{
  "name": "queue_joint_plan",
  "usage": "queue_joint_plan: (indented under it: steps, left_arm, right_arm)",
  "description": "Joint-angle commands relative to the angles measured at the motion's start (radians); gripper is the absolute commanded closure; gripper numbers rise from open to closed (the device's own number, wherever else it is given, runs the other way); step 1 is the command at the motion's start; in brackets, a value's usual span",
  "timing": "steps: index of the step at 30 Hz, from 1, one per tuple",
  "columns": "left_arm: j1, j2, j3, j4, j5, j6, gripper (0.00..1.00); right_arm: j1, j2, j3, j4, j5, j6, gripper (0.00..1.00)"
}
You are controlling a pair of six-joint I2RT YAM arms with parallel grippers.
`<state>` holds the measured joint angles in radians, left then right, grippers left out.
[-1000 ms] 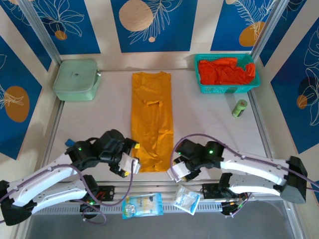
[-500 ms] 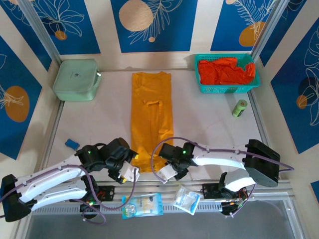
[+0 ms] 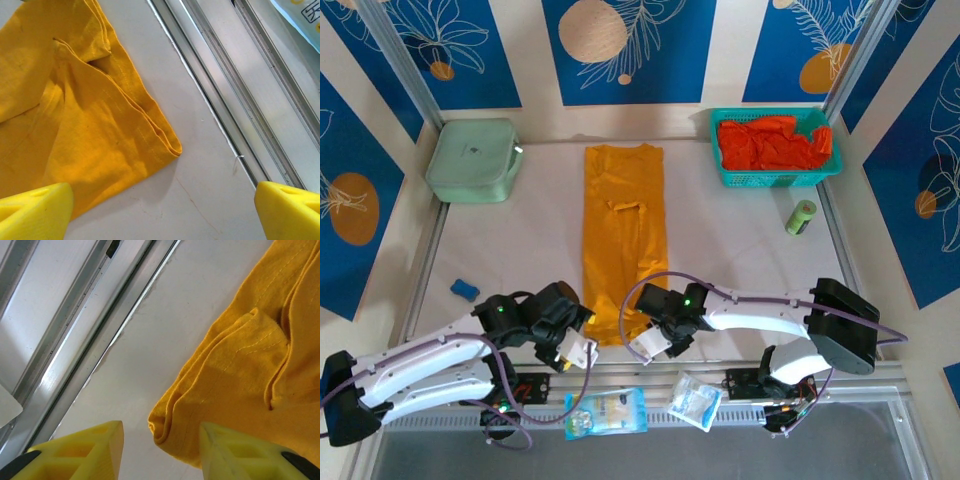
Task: Fold and stack the t-shirts
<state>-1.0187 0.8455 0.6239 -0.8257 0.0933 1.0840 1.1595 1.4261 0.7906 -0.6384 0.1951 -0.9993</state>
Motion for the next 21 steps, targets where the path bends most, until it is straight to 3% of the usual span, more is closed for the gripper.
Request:
queue_joint_plan:
  steps: [1, 12, 13, 14, 15, 21]
  left_arm:
    - [-0.017, 0.029, -0.013, 0.024, 0.023, 0.039, 0.12]
    - [-0.026, 0.143, -0.053, 0.140, 0.010, 0.056, 0.24]
    - [-0.026, 0.160, -0.052, 0.153, 0.008, 0.054, 0.28]
    - [-0.026, 0.177, -0.054, 0.169, 0.003, 0.051, 0.45]
    - [-0.026, 0.189, -0.058, 0.193, -0.005, 0.040, 0.50]
    - [-0.024, 0.290, -0.060, 0.254, -0.030, 0.048, 0.53]
  right_arm:
    - [-0.009, 0.040, 0.016, 0.016, -0.034, -0.008, 0.57]
    - [-0.046, 0.138, 0.022, 0.062, -0.016, 0.017, 0.66]
    - [-0.047, 0.141, 0.022, 0.064, -0.013, 0.018, 0.67]
    - [-0.050, 0.142, 0.021, 0.069, -0.013, 0.020, 0.67]
    - [-0.052, 0.141, 0.020, 0.073, -0.013, 0.022, 0.68]
    - [-0.055, 0.127, 0.012, 0.086, -0.033, 0.030, 0.69]
